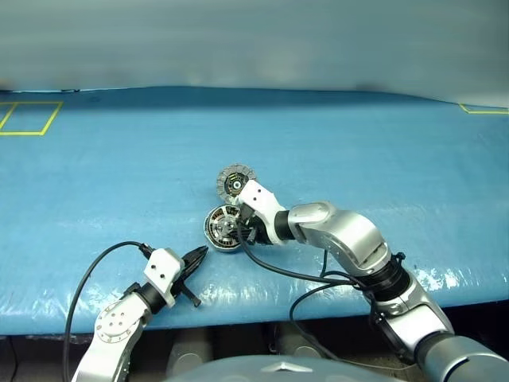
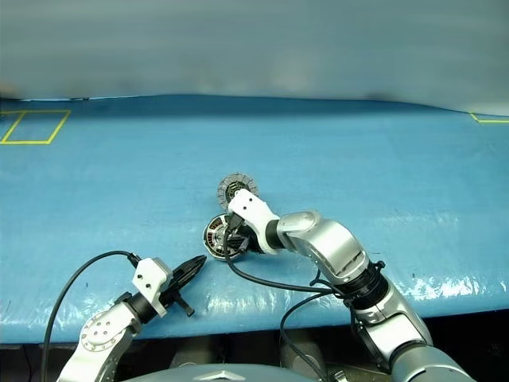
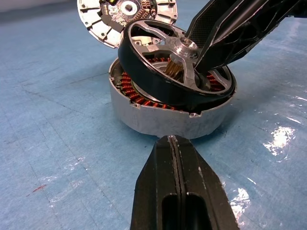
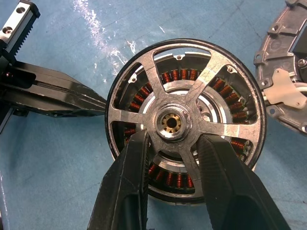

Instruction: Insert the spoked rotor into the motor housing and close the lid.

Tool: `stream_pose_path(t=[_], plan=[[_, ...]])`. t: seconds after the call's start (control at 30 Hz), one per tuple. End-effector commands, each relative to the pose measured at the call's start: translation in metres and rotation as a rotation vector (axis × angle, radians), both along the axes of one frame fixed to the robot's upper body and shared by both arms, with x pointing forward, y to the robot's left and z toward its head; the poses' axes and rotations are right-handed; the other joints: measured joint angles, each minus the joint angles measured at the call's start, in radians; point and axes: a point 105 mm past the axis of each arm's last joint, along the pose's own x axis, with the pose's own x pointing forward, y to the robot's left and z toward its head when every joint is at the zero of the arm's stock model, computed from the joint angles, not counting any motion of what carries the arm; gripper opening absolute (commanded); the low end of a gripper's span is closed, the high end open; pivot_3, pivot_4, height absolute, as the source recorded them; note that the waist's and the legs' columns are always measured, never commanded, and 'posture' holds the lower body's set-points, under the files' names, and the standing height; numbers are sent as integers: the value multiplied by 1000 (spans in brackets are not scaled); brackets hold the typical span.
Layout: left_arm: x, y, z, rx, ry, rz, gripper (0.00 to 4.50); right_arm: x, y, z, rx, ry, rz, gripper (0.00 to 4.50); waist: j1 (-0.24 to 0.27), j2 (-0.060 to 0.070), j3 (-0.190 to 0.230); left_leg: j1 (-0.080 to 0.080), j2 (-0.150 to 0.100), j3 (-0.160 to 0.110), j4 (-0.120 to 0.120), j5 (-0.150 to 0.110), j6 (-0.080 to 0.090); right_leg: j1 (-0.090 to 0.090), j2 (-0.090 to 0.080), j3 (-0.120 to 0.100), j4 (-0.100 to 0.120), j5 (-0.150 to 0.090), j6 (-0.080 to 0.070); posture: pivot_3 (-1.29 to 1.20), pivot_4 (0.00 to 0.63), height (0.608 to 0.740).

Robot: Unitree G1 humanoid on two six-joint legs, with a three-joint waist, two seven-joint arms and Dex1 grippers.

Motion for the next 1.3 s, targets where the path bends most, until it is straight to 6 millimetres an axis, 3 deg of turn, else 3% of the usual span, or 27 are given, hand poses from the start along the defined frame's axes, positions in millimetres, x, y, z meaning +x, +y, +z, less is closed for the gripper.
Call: stream_pose_path(t=[0.03,0.7,0.93,1.07,1.3], plan=[[0,-2,4,-17,-21,-6,0,-1,2,1,-8,-1,10,1159,-1,0,0,0,0,0,0,0,0,0,0,0,0,0,0,0,150,740],[-1,-3,3,-18,-14,-10,0,1,1,2,-28,-51,28,1159,-1,0,0,0,0,0,0,0,0,0,0,0,0,0,0,0,150,740],[-1,-3,3,-14,-12,-14,0,2,1,7,-17,-69,20,3400,-1,0,0,0,0,0,0,0,0,0,-1,0,0,0,0,0,150,740],[-1,-3,3,-14,-11,-17,0,2,0,9,-14,-74,19,4437,-1,0,0,0,0,0,0,0,0,0,-1,0,0,0,0,0,150,740],[0,-4,3,-15,-10,-25,0,1,0,14,2,-74,18,4437,-1,0,0,-1,0,0,0,0,0,0,-1,0,0,0,0,0,150,740]])
